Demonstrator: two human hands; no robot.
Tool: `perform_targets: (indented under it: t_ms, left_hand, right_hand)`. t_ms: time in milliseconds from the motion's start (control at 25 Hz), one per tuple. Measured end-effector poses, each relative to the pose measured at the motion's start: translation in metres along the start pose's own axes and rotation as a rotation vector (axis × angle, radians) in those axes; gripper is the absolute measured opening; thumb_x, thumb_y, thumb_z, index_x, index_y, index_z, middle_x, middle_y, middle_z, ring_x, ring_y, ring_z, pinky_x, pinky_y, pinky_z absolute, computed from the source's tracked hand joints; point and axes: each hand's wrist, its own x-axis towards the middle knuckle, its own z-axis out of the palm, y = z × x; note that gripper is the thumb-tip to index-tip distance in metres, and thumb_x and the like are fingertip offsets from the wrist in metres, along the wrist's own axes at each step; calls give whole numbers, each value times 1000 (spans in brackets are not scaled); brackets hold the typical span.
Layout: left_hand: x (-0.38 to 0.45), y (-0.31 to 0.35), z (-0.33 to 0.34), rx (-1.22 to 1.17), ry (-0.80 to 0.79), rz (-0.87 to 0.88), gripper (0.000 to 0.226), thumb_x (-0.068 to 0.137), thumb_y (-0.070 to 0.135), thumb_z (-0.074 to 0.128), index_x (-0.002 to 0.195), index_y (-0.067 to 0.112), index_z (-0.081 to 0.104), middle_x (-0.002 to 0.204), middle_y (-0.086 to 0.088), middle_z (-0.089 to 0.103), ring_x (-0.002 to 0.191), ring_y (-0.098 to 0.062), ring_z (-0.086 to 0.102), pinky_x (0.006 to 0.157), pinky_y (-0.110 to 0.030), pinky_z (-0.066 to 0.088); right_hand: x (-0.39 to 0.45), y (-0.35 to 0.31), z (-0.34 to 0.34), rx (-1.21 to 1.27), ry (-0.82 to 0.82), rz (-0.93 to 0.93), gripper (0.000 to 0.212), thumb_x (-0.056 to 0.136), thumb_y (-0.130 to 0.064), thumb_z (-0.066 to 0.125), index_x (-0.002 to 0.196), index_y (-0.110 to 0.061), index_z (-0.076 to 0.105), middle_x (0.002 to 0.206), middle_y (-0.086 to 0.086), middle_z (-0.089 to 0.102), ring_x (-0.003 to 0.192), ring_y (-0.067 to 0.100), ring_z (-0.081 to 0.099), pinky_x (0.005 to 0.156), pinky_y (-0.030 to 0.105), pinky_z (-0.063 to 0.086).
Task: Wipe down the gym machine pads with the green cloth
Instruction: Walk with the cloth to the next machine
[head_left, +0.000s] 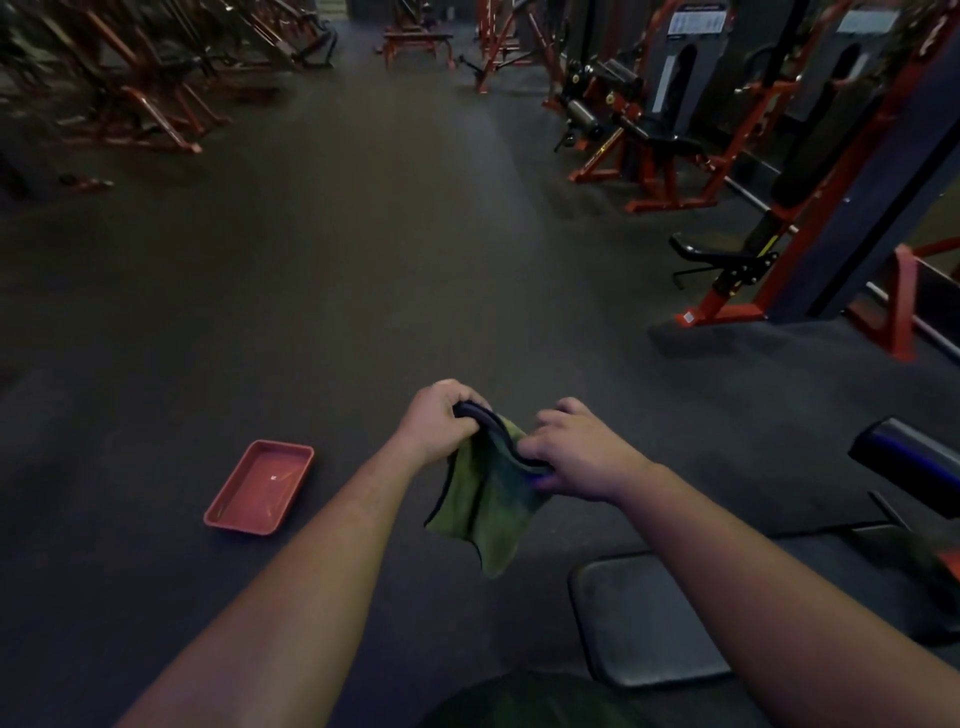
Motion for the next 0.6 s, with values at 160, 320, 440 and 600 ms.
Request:
perform_targets:
  t_ms: [160,320,440,600]
  left_hand:
    - [-2,-3,-7,64,-67,-19,35,74,-2,68,94,24,79,94,5,68,94,-14,64,82,-22,48]
    - [0,7,-5,43,-42,-20,40,73,-6,63,92,25,79,95,7,70,92,-11,64,79,-20,48]
    - [0,8,0,66,-34,-20,37,73,-3,67,90,27,79,94,7,71,89,-11,65,75,-19,47]
    - [-1,3,2,20,34,-67,29,77,2,75,94,25,79,89,5,72,82,-8,64,67,-11,44]
  right_hand:
    - [-17,19,-9,-139,-210,188,25,90,-47,58,106,-28,60,97,-4,70,108,23,55,88,40,31]
    - [-20,13,-13,-128,-324,143,29,94,-45,51,116,-28,59,105,-1,70,111,23,54,86,39,29]
    - [-23,19,-15,-191,-434,317,37,95,-55,48,120,-31,61,118,-2,66,119,24,51,92,41,31]
    - [-29,26,-29,-127,-173,553,38,97,-58,49,120,-30,60,118,0,58,116,24,57,85,37,46]
